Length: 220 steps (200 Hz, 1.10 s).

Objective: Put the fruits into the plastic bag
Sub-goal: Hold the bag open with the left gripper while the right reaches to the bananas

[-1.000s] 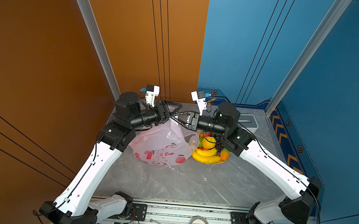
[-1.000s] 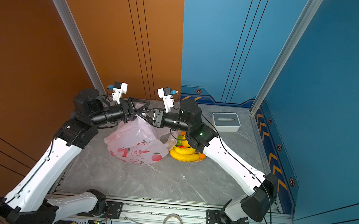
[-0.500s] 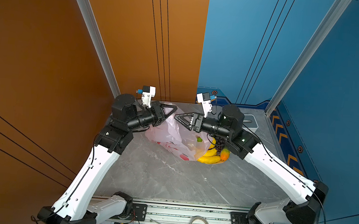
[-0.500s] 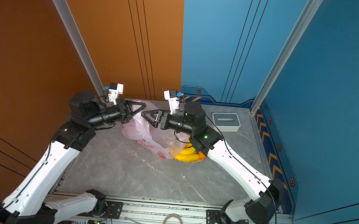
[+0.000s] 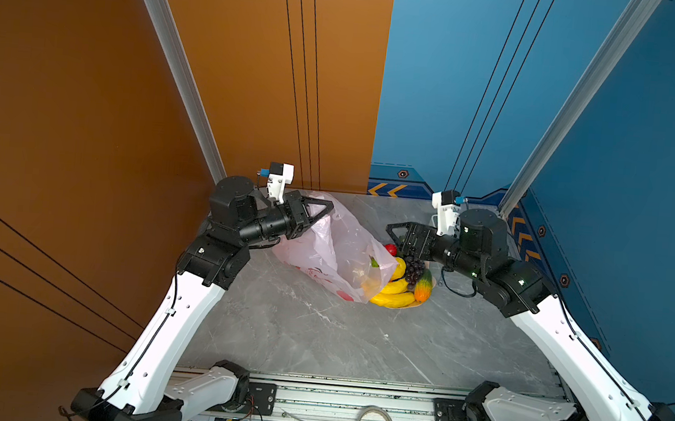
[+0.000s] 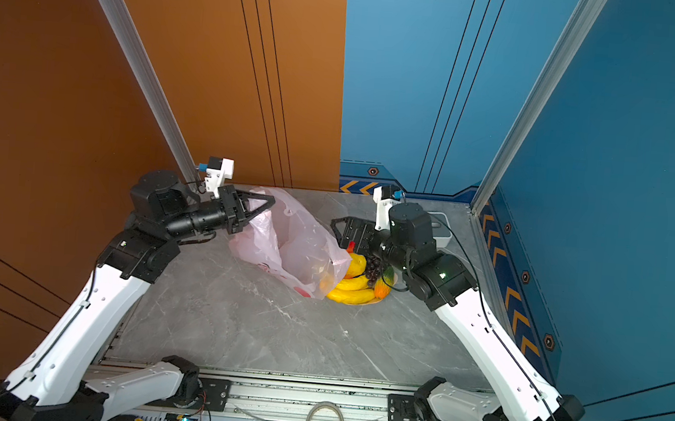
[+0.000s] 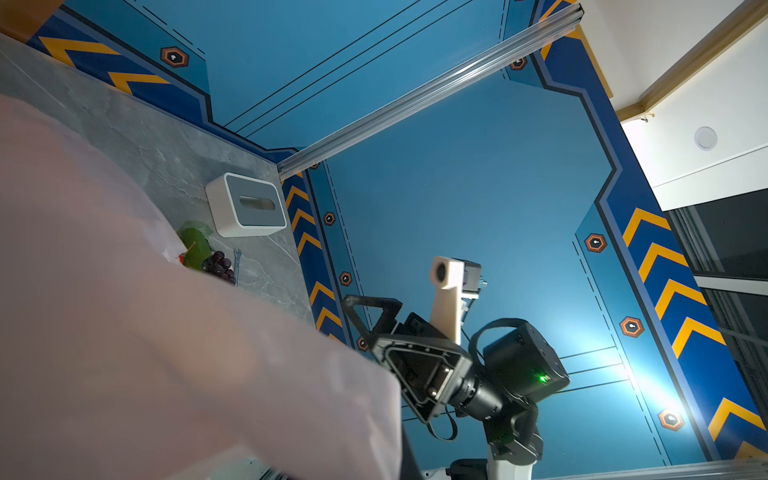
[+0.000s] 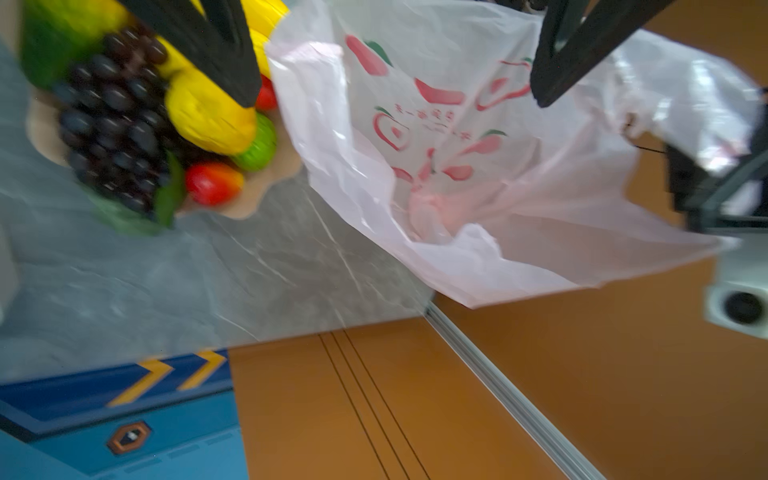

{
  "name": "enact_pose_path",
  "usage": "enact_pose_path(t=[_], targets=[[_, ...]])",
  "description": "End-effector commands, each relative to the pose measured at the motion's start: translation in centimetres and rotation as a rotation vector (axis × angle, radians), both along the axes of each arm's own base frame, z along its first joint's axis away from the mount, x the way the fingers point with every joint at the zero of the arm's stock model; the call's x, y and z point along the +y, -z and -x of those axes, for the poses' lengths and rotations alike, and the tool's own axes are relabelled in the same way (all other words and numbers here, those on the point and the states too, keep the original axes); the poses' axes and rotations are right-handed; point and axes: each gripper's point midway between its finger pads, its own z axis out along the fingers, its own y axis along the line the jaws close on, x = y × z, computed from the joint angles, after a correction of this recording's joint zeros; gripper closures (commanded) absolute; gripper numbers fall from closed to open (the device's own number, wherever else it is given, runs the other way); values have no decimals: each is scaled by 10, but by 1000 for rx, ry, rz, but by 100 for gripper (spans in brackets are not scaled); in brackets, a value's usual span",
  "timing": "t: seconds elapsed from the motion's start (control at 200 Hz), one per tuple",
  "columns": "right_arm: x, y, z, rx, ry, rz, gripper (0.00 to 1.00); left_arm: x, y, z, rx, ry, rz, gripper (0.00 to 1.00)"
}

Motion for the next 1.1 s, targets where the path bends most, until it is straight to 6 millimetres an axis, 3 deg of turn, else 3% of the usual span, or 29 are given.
enact_pose_path(t=[0.0, 0.095, 0.255, 0.37, 0.431, 0.471, 0.571, 0.626, 0.706, 0.871, 1.096], targets=[[-2, 63, 18, 134, -83, 226, 0, 2, 1, 8, -9, 23, -11, 100], [15, 86, 16, 169, -144, 312, 0, 2, 1, 9, -9, 28, -10, 100], [12, 120, -6, 216, -110, 479, 0, 2, 1, 14, -8, 40, -15, 100], [23, 137, -15, 245, -136, 510, 0, 3, 4, 17, -1, 48, -22, 100], [30, 143, -20, 255, -153, 511, 4, 3, 4, 17, 1, 51, -21, 100], [32, 147, -23, 258, -152, 512, 12, 4, 5, 17, 2, 52, -23, 100], [48, 138, -20, 224, -179, 495, 45, 7, 8, 17, 15, 50, -28, 100], [50, 130, -20, 194, -169, 482, 68, 10, 11, 17, 24, 47, -32, 89], [50, 118, -19, 147, -148, 485, 100, 11, 16, 17, 38, 50, -33, 82], [45, 94, -15, 87, -98, 460, 100, 11, 19, 20, 50, 73, -11, 67], [37, 75, -14, 93, -37, 395, 100, 5, 17, 34, 63, 141, 29, 63]])
